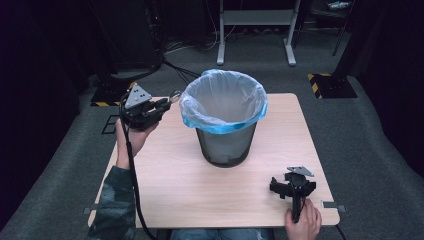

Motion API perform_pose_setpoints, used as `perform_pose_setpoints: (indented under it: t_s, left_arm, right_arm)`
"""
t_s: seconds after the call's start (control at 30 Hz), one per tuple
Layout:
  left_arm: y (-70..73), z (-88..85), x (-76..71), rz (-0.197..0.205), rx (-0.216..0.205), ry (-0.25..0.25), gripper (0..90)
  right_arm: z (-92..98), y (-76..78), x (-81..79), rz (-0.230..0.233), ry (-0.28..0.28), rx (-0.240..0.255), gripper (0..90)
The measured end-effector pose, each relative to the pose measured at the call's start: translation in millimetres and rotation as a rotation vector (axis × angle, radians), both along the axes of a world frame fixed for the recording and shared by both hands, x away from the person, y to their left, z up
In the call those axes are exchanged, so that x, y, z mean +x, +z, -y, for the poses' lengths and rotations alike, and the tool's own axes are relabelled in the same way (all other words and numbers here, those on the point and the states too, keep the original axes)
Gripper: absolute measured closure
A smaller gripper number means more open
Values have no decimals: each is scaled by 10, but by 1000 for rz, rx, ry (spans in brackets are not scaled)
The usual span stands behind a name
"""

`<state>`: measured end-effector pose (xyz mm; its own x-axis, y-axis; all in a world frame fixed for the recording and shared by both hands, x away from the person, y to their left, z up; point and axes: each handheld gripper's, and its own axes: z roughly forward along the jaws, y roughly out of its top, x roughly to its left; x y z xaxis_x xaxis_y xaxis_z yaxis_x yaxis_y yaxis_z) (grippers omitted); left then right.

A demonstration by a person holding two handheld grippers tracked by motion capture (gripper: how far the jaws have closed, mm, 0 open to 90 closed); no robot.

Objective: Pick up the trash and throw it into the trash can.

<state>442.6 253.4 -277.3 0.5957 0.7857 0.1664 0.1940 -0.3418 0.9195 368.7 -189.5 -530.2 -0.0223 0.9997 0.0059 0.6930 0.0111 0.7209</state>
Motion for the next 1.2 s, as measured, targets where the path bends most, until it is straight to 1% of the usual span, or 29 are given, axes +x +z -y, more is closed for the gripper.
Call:
perform_pose_setpoints:
  t_s: [0.17,0.23,0.27,0.37,0.47,0.53,0.6,0.67,0.8,0.87,1.1,1.2]
  left_arm:
    - [86,103,56,3,0,-22,793]
    - [121,145,84,3,6,-30,793]
    - [138,169,95,3,2,-35,793]
    - [197,233,137,6,10,-49,793]
    - [248,313,179,3,9,-60,793]
    - [282,371,204,7,15,-68,793]
    - [313,436,218,10,13,-77,793]
    - [345,500,231,18,20,-91,793]
    - [405,627,266,22,34,-114,793]
    - [431,681,285,22,31,-124,793]
    - [484,861,352,21,49,-150,793]
    - [491,916,387,16,44,-161,793]
  right_arm:
    - [0,0,0,0,0,0,0]
    - [0,0,0,0,0,0,0]
    - [0,0,0,0,0,0,0]
    - [0,0,0,0,0,0,0]
    - [0,0,0,0,0,0,0]
    - [0,0,0,0,0,0,0]
    - [0,0,0,0,0,0,0]
    - [0,0,0,0,0,0,0]
    - [0,0,0,0,0,0,0]
    - [0,0,0,0,0,0,0]
    - [0,0,0,0,0,0,0]
    - [0,0,0,0,0,0,0]
